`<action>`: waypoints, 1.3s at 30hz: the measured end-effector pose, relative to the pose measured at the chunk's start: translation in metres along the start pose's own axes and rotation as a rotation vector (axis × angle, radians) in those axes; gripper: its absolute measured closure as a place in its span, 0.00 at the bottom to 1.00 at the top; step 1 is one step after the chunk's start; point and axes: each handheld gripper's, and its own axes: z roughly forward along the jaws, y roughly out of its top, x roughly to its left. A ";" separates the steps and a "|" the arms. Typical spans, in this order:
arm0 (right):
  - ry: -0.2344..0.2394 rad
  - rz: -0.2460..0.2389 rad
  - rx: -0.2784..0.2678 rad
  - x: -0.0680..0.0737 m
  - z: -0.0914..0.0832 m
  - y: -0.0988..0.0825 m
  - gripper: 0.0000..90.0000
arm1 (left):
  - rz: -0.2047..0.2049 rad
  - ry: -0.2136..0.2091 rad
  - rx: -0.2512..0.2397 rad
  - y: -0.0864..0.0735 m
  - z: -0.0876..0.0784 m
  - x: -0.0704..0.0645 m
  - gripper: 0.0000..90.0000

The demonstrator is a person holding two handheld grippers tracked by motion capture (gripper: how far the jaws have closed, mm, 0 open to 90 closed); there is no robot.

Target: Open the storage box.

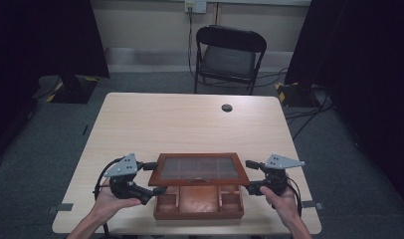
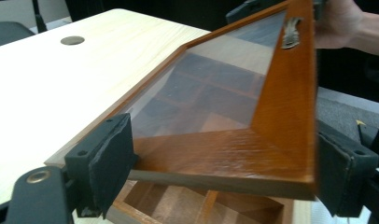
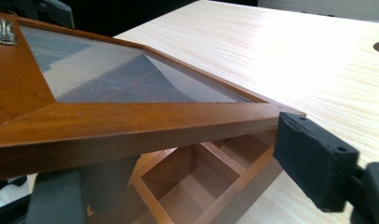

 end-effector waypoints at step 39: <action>0.044 0.012 -0.025 -0.014 0.011 0.024 0.31 | -0.036 0.079 -0.046 0.013 0.013 0.021 0.52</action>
